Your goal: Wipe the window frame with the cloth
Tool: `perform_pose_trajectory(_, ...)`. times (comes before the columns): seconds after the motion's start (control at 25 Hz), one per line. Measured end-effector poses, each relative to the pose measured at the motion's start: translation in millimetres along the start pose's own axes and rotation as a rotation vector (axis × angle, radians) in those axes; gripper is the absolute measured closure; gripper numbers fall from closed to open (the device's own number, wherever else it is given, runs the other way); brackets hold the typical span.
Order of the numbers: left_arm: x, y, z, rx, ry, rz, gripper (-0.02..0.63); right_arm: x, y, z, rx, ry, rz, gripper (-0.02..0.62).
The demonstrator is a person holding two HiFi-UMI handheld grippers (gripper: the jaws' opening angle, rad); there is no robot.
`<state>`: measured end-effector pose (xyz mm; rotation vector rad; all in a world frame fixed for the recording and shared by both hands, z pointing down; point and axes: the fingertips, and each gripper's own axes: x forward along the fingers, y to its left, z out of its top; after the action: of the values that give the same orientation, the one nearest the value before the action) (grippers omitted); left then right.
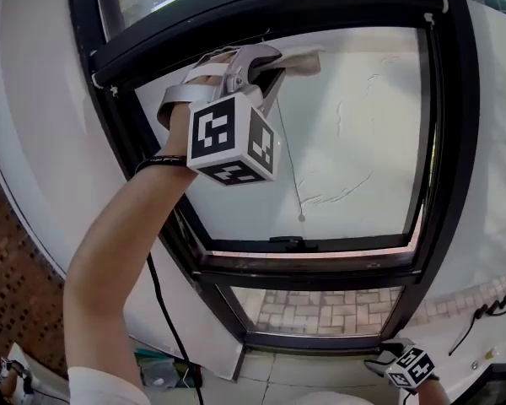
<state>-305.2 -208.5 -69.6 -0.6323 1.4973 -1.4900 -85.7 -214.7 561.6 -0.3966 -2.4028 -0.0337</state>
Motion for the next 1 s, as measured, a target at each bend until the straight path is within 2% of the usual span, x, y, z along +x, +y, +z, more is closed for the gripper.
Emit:
perform_pose_trajectory(0.32, -44.1, -14.1, -153.3, 0.025, 0.193, -0.024, 0.528, 53.8, 36.4, 52.1, -0.054, 0.006, 0.062, 0.347)
perform_pose_trajectory(0.56, -69.1, -21.5, -256.5, 0.038, 0.31, -0.021, 0.528, 82.9, 55.7, 74.7, -0.054, 0.001, 0.05, 0.347)
perform_pose_trajectory(0.8, -71.0, -21.7, -329.8, 0.062, 0.376, -0.022, 0.528, 104.3, 77.7, 92.2, -0.023, -0.014, 0.026, 0.347)
perform_pose_trajectory(1.0, -67.0, -21.8, -369.2, 0.068, 0.409, -0.029, 0.528, 115.4, 92.6, 99.8, 0.009, -0.026, 0.001, 0.347)
